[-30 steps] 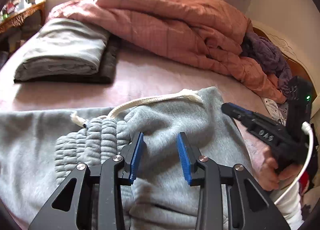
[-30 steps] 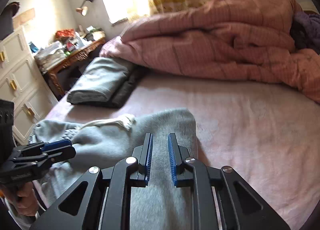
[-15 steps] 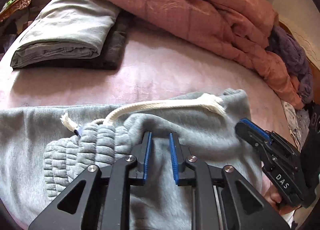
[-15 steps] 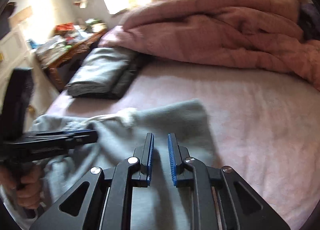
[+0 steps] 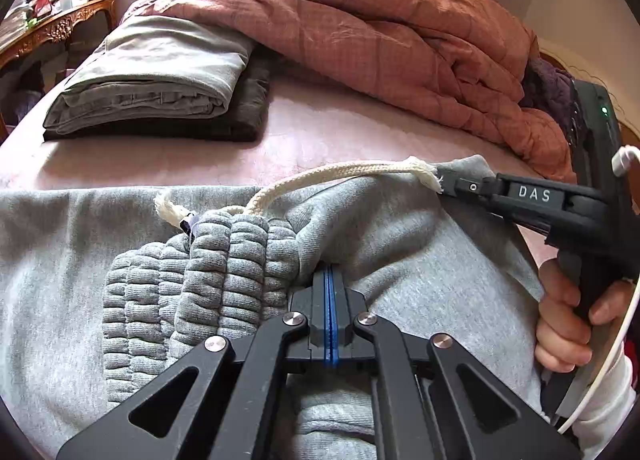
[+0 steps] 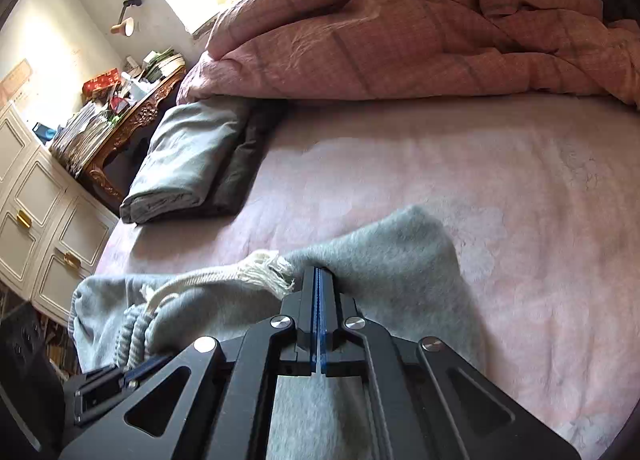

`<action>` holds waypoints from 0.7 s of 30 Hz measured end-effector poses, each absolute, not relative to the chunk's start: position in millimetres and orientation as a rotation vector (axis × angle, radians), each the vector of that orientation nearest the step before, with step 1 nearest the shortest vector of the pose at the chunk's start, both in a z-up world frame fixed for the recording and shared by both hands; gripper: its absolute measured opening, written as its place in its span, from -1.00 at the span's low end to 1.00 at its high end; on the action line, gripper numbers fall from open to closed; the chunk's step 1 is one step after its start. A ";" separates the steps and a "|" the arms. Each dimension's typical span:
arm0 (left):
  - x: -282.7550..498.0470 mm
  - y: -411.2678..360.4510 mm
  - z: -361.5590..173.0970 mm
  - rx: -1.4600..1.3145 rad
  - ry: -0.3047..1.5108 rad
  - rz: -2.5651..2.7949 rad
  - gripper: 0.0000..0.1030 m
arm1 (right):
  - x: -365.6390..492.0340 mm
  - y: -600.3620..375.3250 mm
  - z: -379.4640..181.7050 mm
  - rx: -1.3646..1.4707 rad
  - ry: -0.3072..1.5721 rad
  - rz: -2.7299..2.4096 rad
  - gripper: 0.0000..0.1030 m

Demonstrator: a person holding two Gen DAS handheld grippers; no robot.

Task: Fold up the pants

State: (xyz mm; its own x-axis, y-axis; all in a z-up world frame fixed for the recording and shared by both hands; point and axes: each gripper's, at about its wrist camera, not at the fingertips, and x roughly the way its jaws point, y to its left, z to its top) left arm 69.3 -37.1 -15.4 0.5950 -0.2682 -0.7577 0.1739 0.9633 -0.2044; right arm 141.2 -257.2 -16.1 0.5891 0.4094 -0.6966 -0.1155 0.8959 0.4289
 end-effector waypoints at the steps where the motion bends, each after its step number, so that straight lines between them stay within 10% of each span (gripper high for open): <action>1: 69.5 -35.9 -15.7 -0.120 0.896 -0.259 -0.93 | 141.5 -257.3 -16.5 0.363 0.898 0.315 -1.00; 21: 52.2 -35.8 -22.6 -0.087 0.760 -0.283 -0.93 | 134.0 -277.4 -5.9 0.338 0.883 0.290 -1.00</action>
